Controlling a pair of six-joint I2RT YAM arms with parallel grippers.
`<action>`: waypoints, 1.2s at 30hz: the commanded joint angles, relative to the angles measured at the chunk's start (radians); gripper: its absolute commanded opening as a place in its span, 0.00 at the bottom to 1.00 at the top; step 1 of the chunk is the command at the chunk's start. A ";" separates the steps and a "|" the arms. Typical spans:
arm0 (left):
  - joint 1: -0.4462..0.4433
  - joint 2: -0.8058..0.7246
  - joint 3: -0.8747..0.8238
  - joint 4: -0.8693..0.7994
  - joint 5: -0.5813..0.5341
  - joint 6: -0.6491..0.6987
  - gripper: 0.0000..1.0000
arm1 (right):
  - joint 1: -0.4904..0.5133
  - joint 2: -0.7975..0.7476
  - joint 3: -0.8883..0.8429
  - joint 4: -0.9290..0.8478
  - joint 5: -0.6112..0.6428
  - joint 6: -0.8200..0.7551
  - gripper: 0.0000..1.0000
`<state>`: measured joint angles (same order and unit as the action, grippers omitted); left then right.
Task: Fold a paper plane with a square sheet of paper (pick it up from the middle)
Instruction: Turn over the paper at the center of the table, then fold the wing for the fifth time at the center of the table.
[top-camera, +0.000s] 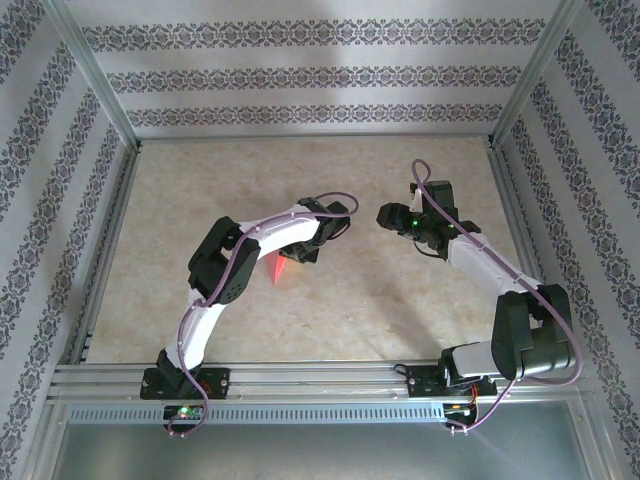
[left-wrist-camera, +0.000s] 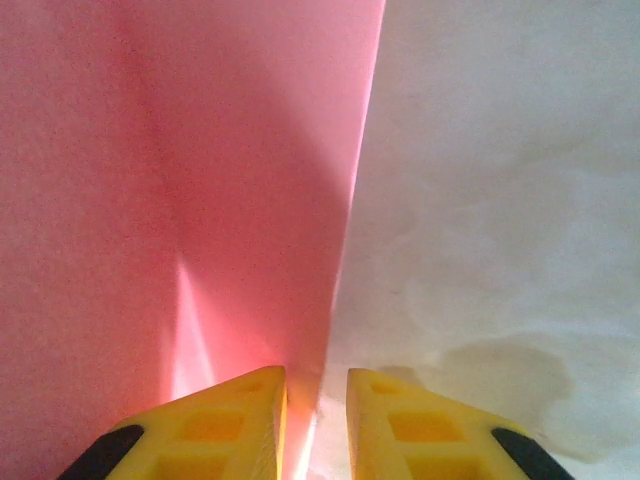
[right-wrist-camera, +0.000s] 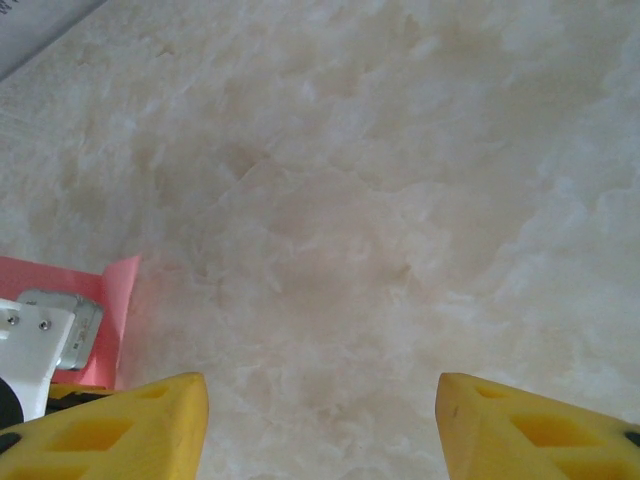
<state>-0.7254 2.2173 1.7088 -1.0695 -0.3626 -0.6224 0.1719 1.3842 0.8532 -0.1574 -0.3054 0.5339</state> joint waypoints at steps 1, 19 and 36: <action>-0.018 -0.008 0.033 -0.011 0.015 -0.011 0.24 | -0.012 0.008 -0.015 0.025 -0.020 0.018 0.62; -0.063 -0.322 -0.164 0.484 0.596 -0.005 0.47 | -0.026 -0.030 -0.048 0.055 -0.011 0.071 0.65; 0.252 -0.804 -0.721 0.716 0.593 -0.040 0.62 | 0.077 0.053 0.005 0.087 -0.061 0.107 0.67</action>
<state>-0.4877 1.4303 1.0294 -0.4007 0.2321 -0.6678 0.2291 1.4113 0.8257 -0.0971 -0.3477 0.6216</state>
